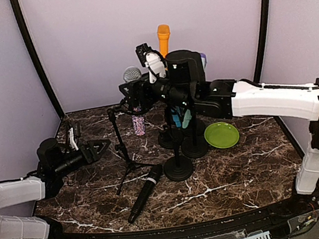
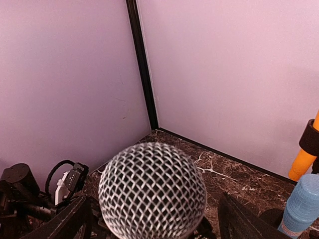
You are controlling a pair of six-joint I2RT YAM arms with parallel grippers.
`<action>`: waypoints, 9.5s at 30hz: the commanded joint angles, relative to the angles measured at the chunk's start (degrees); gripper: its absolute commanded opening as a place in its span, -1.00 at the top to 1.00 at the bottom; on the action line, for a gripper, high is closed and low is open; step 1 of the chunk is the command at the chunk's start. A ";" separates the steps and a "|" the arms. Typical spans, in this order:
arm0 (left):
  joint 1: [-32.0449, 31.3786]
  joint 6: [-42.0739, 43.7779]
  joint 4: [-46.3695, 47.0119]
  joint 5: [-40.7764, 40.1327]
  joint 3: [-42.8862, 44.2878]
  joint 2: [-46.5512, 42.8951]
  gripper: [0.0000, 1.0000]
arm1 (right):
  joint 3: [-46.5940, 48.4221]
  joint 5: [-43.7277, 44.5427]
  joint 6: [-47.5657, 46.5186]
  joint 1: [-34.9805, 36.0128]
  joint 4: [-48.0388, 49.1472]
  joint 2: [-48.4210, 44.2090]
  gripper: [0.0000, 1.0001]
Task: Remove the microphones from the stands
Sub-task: Adjust the microphone stand with the microphone at the center of the board, then hold the microphone stand with the microphone at the center of the board, then unscrew the knob on the microphone stand.
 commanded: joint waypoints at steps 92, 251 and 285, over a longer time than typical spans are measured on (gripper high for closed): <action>-1.84 -28.77 10.81 17.69 -2.96 10.32 0.92 | -0.88 -36.40 -8.29 -5.27 6.49 1.93 0.72; -11.61 -3.87 -2.57 9.25 -3.51 -4.29 1.00 | -10.48 -30.30 -9.26 -4.66 12.62 -3.51 0.71; -11.49 17.88 -37.64 -5.62 13.04 -11.66 -0.09 | -11.84 -23.66 -7.33 -3.93 13.08 -5.25 0.71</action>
